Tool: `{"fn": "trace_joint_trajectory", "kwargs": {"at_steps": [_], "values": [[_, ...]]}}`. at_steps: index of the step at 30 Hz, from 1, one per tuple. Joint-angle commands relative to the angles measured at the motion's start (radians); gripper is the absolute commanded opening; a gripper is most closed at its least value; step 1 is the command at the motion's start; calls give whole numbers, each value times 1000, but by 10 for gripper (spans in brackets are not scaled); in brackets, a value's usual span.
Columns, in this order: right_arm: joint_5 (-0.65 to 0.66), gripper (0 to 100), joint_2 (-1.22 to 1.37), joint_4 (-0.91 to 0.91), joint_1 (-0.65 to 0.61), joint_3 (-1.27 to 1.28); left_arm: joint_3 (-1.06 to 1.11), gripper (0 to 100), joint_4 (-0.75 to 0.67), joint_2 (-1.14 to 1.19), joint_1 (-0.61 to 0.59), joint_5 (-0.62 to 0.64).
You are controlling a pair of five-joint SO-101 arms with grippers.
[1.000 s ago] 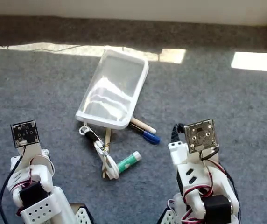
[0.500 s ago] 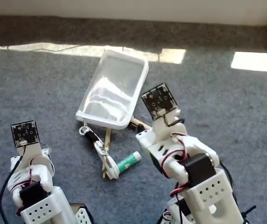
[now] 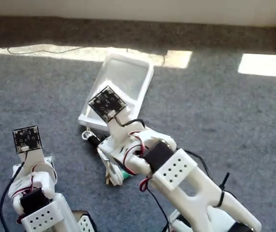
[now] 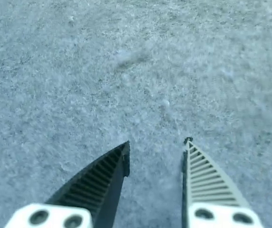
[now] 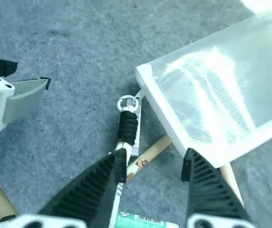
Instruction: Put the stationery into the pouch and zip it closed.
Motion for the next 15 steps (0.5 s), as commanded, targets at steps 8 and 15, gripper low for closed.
{"fn": "trace_joint_trajectory", "kwargs": {"at_steps": [8,15], "values": [[-11,192,252,-226,-74,-71,19,183,101,-8,-2,-3],[-6,192,369,-315,-77,-77,19,182,152,-8,-7,-5]]}}
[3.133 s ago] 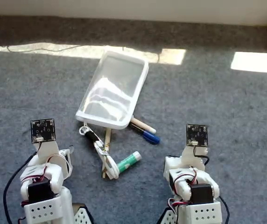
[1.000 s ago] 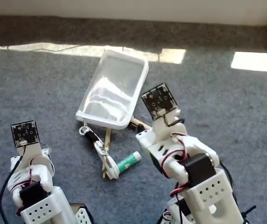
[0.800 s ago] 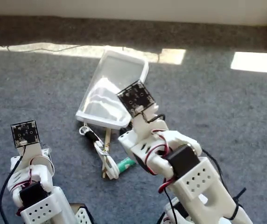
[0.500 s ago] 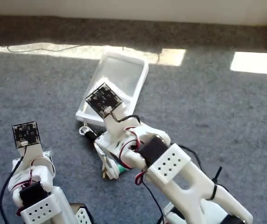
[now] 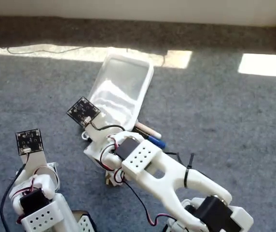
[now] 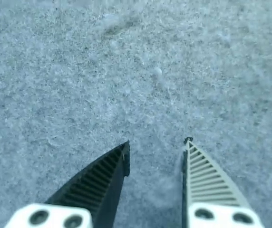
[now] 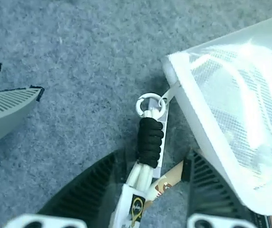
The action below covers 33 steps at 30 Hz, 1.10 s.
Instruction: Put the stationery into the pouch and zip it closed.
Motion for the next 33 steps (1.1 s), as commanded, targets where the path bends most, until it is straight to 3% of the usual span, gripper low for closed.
{"fn": "trace_joint_trajectory", "kwargs": {"at_steps": [1,6,18,29,33], "values": [[-6,192,19,-45,-8,-93,19,182,28,-7,-7,-5],[-9,191,114,7,-13,-205,19,182,28,-7,-7,-5],[-11,191,437,358,-42,-625,19,182,28,-7,-7,-5],[-8,188,512,432,-38,-688,19,182,28,-7,-7,-5],[-5,120,512,452,-27,-691,19,182,28,-7,-7,-5]]}}
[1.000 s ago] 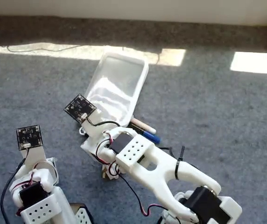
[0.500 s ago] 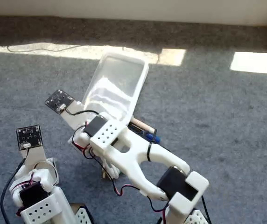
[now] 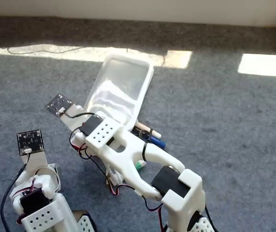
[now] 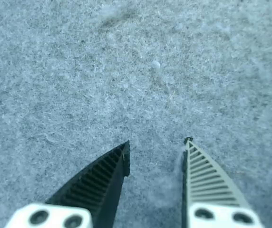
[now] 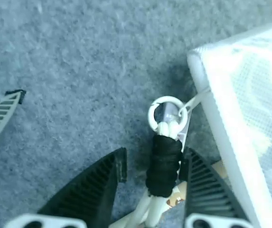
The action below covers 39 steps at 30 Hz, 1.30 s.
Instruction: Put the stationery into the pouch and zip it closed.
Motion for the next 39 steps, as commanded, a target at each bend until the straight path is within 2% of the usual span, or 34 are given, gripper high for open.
{"fn": "trace_joint_trajectory", "kwargs": {"at_steps": [1,17,21,23,29,34,39], "values": [[-5,107,-19,13,10,-58,19,182,5,-7,-7,-5],[-5,102,38,8,15,-59,19,182,5,-7,-7,-5],[-5,52,62,31,33,-61,19,182,5,-7,-7,-5],[-3,4,35,42,50,-61,19,182,5,-7,-7,-5],[43,7,-113,56,74,-45,19,182,5,-7,-7,-5],[46,7,-225,168,79,-12,19,182,5,-7,-7,-5],[46,6,-259,246,163,-12,19,182,5,-7,-7,-5]]}}
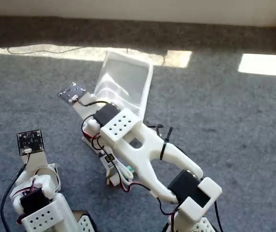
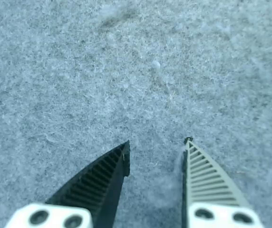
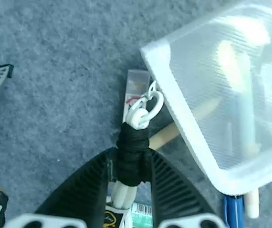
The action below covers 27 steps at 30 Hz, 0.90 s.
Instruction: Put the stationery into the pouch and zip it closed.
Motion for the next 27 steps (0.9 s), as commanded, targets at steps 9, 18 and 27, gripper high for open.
{"fn": "trace_joint_trajectory", "kwargs": {"at_steps": [9,18,27], "values": [[66,6,-84,117,133,68,19,182,5,-7,-7,-5],[68,6,-85,36,136,211,19,182,5,-7,-7,-5],[68,6,-85,41,137,216,19,182,5,-7,-7,-5]]}}
